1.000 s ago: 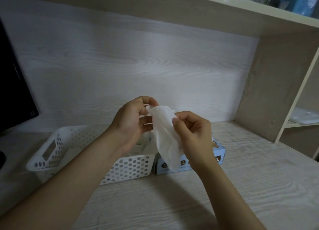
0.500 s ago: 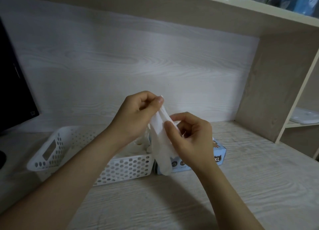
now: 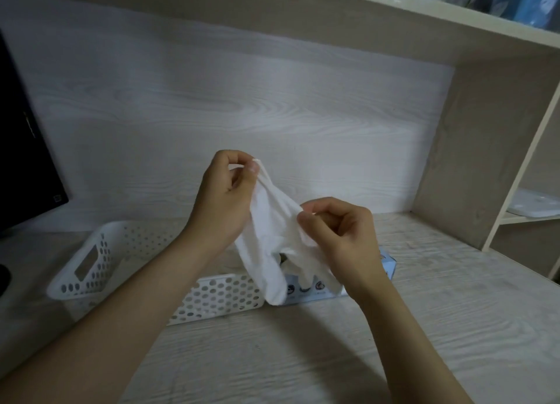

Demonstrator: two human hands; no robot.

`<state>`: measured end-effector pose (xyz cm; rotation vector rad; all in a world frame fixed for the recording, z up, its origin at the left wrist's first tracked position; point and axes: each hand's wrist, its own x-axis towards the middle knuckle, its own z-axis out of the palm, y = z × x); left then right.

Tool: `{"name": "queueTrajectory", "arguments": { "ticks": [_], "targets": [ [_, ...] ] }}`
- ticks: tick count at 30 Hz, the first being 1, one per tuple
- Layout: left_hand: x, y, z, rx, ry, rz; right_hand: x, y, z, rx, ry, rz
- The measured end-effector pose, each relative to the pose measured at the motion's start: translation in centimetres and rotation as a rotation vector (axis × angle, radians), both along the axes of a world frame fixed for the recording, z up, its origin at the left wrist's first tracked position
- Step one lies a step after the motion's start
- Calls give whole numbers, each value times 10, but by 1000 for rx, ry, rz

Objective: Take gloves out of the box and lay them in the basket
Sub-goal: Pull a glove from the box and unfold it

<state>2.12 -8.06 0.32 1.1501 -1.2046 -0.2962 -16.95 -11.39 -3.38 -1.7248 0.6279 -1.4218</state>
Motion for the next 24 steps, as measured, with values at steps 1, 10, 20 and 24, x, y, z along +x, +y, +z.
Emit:
{"name": "queueTrajectory", "arguments": {
  "ticks": [1, 10, 20, 24],
  "targets": [
    [4, 0, 1, 11, -37, 37, 1, -1, -2, -49, 53, -63],
    [14, 1, 5, 93, -214, 297, 4, -8, -8, -255, 299, -277],
    [18, 5, 16, 163, -121, 72, 4, -4, 6, 235, -10, -58],
    [26, 9, 23, 210, -69, 200, 17, -9, 15, 88, 170, -117]
  ]
}}
